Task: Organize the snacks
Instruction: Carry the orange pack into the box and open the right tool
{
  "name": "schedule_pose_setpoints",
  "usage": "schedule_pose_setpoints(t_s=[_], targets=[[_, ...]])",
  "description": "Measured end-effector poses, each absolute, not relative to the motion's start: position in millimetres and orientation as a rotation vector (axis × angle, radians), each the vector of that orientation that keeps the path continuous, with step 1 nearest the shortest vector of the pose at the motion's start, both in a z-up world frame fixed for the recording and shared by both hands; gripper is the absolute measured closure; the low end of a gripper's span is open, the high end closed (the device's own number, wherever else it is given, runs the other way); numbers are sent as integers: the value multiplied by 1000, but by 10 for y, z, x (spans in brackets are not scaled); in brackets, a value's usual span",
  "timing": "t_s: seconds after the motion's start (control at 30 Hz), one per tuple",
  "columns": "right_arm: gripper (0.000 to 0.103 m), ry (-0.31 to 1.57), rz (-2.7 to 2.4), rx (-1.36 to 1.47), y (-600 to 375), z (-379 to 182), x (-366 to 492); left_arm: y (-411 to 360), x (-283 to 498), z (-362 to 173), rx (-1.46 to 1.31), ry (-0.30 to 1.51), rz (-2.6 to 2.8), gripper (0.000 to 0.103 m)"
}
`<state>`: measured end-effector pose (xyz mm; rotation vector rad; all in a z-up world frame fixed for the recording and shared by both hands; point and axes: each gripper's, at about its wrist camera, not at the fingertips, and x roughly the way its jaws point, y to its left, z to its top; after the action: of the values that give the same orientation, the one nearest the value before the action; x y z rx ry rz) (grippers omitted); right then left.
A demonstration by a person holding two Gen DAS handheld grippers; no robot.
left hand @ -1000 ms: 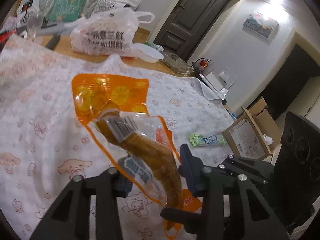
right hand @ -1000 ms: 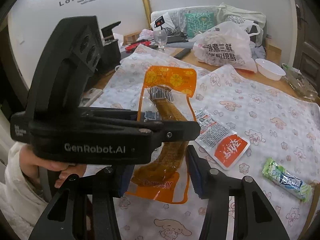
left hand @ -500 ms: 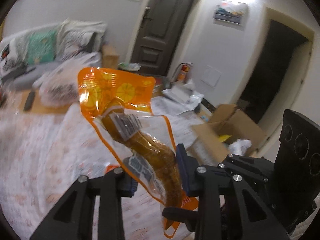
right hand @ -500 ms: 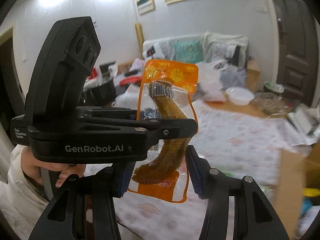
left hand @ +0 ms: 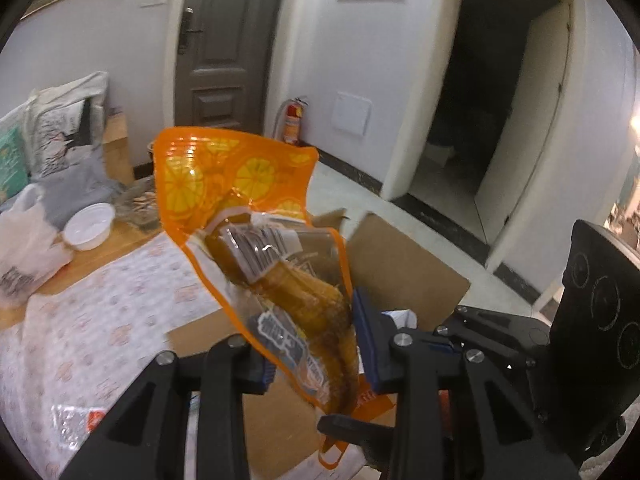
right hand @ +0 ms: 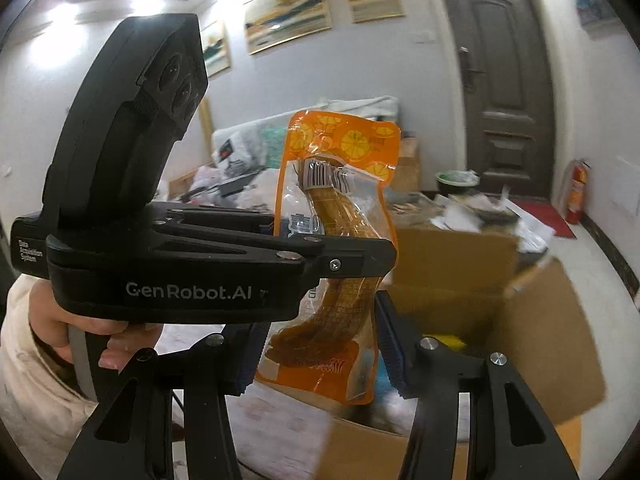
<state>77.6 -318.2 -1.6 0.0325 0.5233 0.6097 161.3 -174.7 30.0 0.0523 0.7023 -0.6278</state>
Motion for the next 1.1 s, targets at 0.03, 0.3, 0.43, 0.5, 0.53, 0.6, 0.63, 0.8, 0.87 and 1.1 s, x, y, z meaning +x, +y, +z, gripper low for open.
schedule_pose_setpoints(t_s=[0.03,0.3,0.43,0.5,0.53,0.6,0.63,0.8,0.87,1.1], targets=[[57,528,604,41,-3241,-45,796,-1823,1650,265,62,711,-631,72],[57,585,578,15,-3565,-249,950,-2209,1955,18,64,786,-659,72],[56,622,560,-25,-3646,-264,1027,-2363,2026,-83,67,809,-691,72],[56,638,548,-44,-3700,-297,1033,-2428,2059,-135,70,824,-708,72],[55,644,544,-49,-3715,-315,1035,-2449,2067,-158,72,830,-712,72],[55,657,537,-60,-3736,-353,1034,-2488,2086,-205,77,842,-717,71],[54,661,534,-66,-3721,-337,981,-2489,2100,-221,77,848,-719,71],[50,666,540,-93,-3678,-342,965,-2430,2085,-226,80,846,-711,65],[46,665,532,-115,-3655,-339,969,-2389,2105,-183,101,820,-671,61],[45,642,483,-132,-3651,-276,970,-2084,2134,-104,77,789,-616,59]])
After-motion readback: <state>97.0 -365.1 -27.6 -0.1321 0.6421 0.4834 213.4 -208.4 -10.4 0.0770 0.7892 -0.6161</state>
